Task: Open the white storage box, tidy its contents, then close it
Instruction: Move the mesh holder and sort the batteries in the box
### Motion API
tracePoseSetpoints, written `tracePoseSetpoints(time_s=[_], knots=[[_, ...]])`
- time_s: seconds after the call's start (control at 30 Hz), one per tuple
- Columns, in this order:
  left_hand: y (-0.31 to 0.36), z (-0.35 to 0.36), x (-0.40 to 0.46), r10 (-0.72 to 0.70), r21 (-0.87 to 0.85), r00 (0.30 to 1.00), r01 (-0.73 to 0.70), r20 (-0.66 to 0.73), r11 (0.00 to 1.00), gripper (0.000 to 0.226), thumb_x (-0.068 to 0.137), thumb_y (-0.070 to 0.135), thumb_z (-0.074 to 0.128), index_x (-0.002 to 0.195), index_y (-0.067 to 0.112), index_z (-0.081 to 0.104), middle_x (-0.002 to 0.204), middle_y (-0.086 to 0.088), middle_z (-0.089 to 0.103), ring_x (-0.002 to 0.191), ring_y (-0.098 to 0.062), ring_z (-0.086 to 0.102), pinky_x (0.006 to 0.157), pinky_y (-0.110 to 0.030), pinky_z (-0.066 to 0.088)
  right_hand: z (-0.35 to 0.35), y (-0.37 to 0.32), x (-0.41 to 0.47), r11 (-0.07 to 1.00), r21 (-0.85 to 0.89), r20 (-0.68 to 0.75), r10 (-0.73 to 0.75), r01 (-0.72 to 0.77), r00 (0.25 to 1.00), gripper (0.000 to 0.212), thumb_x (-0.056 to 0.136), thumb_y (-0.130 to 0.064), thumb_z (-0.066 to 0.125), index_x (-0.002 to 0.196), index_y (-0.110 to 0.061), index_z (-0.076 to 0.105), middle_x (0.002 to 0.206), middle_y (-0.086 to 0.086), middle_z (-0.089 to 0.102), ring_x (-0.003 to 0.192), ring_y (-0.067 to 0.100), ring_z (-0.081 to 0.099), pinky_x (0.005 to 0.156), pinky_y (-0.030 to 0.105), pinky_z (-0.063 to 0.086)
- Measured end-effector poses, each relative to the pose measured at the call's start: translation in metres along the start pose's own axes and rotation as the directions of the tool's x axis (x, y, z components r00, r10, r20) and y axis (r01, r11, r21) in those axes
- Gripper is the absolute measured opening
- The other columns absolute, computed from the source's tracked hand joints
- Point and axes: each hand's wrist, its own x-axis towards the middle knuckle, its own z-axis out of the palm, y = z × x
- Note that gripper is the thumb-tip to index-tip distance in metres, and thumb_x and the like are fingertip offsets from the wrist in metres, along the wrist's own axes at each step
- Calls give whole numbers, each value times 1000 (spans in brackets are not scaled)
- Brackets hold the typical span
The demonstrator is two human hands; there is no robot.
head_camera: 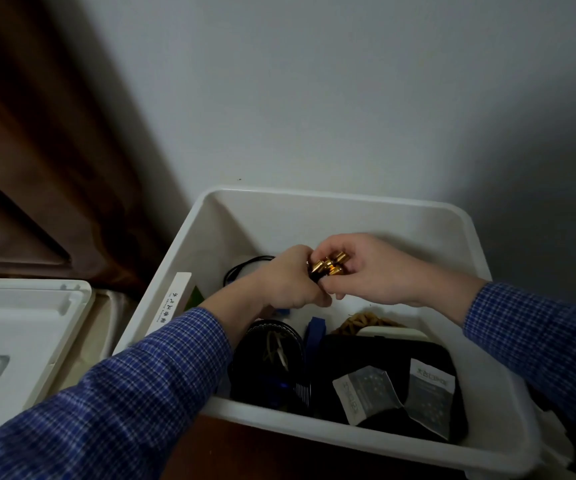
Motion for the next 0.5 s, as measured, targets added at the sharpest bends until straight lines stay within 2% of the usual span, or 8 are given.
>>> tracePoseSetpoints(time_s=[0.07,0.1,0.23,0.37,0.5], knots=[[-1,-1,2,24,42,999,-22,-30,999,24,71,-4,78,92,-2,69,76,-9,64,67,-20,56,63,-31,44,1,-1,2,999,42,-18,-5,6,1000,27,86,-12,76,105,-29,67,88,8,74,71,17,72,73,32,58],[-3,-1,3,16,56,999,-13,-51,998,30,69,-2,79,97,-3,66,78,-7,65,67,-18,57,62,-29,45,1,-1,4,999,44,-27,-2,3,1000,23,87,-16,77,105,-27,68,88,10,74,71,18,72,74,32,59],[-6,1,4,-25,59,993,32,-118,998,46,68,3,82,106,8,57,75,2,63,53,-6,55,45,-18,43,2,-1,7,997,74,-74,12,-7,997,11,90,-13,73,101,-17,71,80,15,72,66,19,68,69,29,57],[-4,0,4,-56,-176,991,34,-125,984,41,72,-6,77,106,7,59,70,-3,59,54,-13,48,47,-24,38,-5,-3,5,992,123,-87,-11,22,996,10,90,-8,72,100,-13,73,70,3,72,64,15,67,65,24,56],[-1,-3,3,2,-363,1000,1,9,932,25,79,-13,68,97,3,61,79,-14,54,54,-14,45,42,-21,34,-13,0,3,993,109,-135,-31,46,990,10,90,-10,73,97,-17,73,72,7,73,65,16,68,67,28,56]])
